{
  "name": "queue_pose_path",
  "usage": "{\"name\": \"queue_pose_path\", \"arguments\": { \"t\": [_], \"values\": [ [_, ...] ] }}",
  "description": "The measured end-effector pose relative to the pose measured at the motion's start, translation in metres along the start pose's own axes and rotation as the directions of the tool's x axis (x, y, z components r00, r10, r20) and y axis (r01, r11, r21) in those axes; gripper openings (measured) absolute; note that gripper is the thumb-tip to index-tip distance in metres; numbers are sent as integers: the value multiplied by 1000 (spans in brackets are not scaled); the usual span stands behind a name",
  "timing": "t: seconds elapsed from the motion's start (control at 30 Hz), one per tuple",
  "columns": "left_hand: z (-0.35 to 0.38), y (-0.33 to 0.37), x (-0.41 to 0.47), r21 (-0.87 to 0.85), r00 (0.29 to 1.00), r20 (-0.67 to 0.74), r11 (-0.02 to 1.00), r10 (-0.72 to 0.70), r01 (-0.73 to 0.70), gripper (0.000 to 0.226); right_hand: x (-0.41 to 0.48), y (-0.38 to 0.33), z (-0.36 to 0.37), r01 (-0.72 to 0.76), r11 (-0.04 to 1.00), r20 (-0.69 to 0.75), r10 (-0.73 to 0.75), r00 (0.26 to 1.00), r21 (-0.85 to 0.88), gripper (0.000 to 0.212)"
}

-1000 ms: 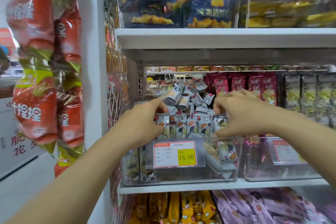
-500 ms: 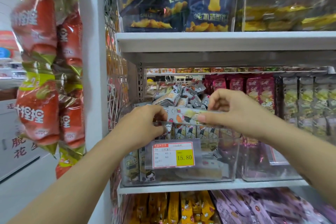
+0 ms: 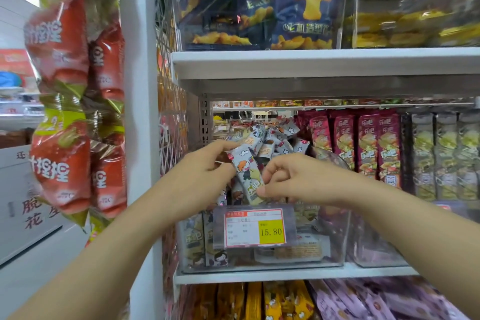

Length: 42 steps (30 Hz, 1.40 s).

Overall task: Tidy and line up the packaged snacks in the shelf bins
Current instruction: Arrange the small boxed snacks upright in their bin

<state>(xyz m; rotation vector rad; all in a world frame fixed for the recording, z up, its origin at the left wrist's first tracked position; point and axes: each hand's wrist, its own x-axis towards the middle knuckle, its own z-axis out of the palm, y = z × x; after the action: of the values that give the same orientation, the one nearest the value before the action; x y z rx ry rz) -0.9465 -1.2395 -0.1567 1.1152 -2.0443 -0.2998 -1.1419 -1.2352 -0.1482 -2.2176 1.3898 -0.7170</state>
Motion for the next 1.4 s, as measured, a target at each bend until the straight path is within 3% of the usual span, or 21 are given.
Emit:
{"name": "queue_pose_path", "arguments": {
  "t": [0.13,0.23,0.37,0.5,0.73,0.87,0.97,1.03,1.2,1.4],
  "values": [
    [3,0,-2,187,998,-42,981,55,-46,47,6,-6,4,31,997,82,-25,996,-68,25],
    [4,-2,-2,226,998,2,972,70,-69,45,4,-5,-5,-66,990,164,86,983,-125,41],
    [8,-7,-1,284,995,58,954,81,-94,45,1,0,-9,-249,959,415,282,865,-134,72],
    [10,-10,-1,284,995,51,954,89,-100,45,2,1,-8,-230,957,560,289,777,-175,66],
    [10,-7,-3,278,996,38,956,82,-90,43,3,7,-10,-202,963,587,270,763,-180,64],
    [11,-6,-4,289,997,24,954,78,-82,43,-5,3,-16,-88,989,509,138,850,-120,49],
    [10,-6,-4,286,998,30,956,59,-65,42,-10,5,-20,-3,997,357,29,934,-73,26],
    [10,-5,-4,291,998,34,955,51,-59,41,-11,8,-24,46,999,213,-41,976,-21,24],
    [11,-5,-3,297,999,36,954,22,-32,42,-21,8,-42,152,975,-82,-140,987,164,24],
    [12,-5,-1,290,999,37,957,-11,0,42,-38,18,-52,172,934,-16,-176,984,314,38]
  ]
}}
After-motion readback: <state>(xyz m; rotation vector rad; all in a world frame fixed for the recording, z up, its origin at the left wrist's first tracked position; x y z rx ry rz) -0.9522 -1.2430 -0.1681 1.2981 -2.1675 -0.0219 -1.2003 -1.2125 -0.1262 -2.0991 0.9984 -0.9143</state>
